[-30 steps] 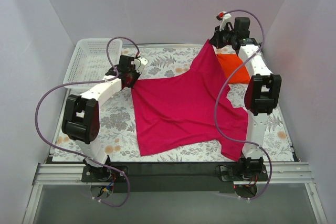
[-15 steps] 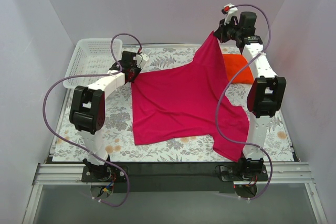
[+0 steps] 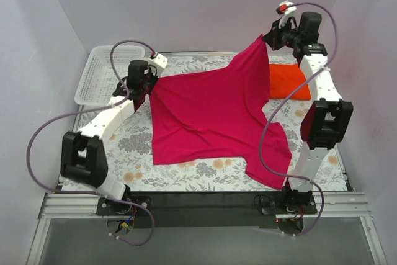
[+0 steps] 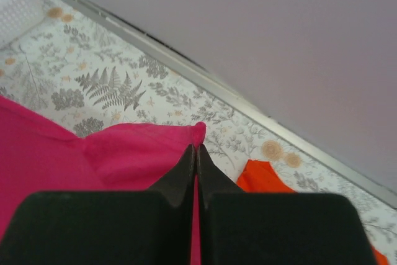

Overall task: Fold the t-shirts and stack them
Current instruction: Flatten the tshirt out

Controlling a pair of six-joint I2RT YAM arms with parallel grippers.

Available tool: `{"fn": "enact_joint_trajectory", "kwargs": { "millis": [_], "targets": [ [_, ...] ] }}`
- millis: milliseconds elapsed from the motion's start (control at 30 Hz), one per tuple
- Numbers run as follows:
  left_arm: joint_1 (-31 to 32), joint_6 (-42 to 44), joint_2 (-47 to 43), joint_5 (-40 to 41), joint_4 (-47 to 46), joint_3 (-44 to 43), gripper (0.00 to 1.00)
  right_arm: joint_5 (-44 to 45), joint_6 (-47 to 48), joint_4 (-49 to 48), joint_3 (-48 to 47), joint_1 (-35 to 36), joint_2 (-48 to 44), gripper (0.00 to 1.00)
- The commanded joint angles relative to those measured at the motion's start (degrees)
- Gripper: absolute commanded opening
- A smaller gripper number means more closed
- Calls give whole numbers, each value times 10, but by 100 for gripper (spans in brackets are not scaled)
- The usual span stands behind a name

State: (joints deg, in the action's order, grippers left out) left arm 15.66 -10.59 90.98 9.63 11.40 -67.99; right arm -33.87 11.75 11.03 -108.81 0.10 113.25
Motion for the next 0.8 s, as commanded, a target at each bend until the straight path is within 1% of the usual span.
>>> {"fn": "enact_joint_trajectory", "kwargs": {
  "millis": [0,67,133,167,200,267,300,433,467,500,567,600,700,733,767],
  "targets": [
    [2,-7,-128,6,-73,34,0,-47,-36,-33,-12,-47,-118,1],
    [4,-17,-197,0,-87,47,0,-70,-55,-26,-29,-60,-144,1],
    [6,-31,-242,-20,-103,60,0,-86,-77,0,-64,-73,-175,1],
    [8,-38,-263,-23,-110,68,0,-90,-81,11,-78,-76,-185,1],
    [8,-42,-306,-27,-138,79,0,-95,-83,35,-88,-77,-207,1],
    [9,-62,-346,-43,-152,82,0,-99,-86,55,-122,-77,-233,1],
    [9,-67,-378,-46,-163,81,0,-96,-82,80,-137,-78,-254,1],
    [10,-90,-445,-87,-182,65,0,-25,-40,146,-252,-82,-300,1],
    [10,-93,-454,-94,-184,61,0,-13,-35,156,-299,-82,-308,1],
    [10,-95,-467,-114,-196,59,0,0,-29,166,-318,-83,-321,1],
    [9,-98,-495,-115,-215,51,0,34,-21,187,-351,-86,-332,1],
    [9,-101,-503,-110,-221,48,0,46,-16,192,-374,-95,-341,1],
    [10,-96,-525,-103,-232,36,0,102,11,207,-395,-107,-353,1],
    [10,-91,-527,-81,-233,33,0,130,18,209,-406,-108,-354,1],
    [10,-85,-528,-75,-233,32,0,140,23,211,-409,-110,-356,1]
  ]
}}
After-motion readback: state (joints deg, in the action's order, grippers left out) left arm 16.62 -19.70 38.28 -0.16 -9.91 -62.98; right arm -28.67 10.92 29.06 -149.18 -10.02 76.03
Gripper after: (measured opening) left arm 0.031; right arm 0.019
